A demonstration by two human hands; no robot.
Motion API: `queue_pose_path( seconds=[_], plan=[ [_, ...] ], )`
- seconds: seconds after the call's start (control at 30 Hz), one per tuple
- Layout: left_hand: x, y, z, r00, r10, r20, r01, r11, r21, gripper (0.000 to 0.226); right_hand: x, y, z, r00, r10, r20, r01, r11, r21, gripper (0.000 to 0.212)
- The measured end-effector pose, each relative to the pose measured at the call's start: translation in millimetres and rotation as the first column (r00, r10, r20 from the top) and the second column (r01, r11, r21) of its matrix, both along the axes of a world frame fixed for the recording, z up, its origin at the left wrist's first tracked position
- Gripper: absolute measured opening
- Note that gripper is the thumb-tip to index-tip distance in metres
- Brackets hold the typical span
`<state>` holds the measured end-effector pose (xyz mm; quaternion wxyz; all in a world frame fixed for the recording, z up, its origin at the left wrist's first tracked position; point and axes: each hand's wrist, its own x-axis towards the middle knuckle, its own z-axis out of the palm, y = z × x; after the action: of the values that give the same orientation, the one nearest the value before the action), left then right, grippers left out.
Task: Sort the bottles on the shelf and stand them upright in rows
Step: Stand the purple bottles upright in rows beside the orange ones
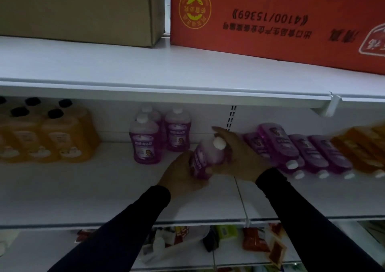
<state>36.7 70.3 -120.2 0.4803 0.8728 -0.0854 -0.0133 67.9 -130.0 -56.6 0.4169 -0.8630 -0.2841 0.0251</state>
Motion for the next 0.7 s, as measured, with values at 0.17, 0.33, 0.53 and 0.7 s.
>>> queue_pose_path(
  seconds=[0.17, 0.33, 0.53, 0.7],
  plan=[
    [-7.8, -3.6, -3.0, 0.962, 0.241, 0.126, -0.245, 0.969, 0.015, 0.084, -9.8, 40.5, -33.3, 0.973, -0.185, -0.135, 0.206, 0.965, 0.161, 0.076],
    [-17.3, 10.6, -7.5, 0.971, 0.231, 0.063, -0.231, 0.973, -0.012, 0.066, -0.9, 56.8, -39.4, 0.978, -0.208, -0.033, 0.211, 0.962, 0.171, 0.064],
    [-37.5, 70.0, -32.4, 0.977, 0.184, 0.111, -0.215, 0.846, 0.488, 0.078, 18.5, 61.9, -36.0, 0.996, -0.055, -0.075, 0.058, 0.998, 0.036, 0.078],
    [-49.2, 93.2, -49.4, 0.967, 0.234, 0.101, -0.239, 0.695, 0.679, 0.098, 24.7, 75.1, -37.6, 0.994, -0.102, 0.048, 0.103, 0.995, -0.010, 0.103]
  ],
)
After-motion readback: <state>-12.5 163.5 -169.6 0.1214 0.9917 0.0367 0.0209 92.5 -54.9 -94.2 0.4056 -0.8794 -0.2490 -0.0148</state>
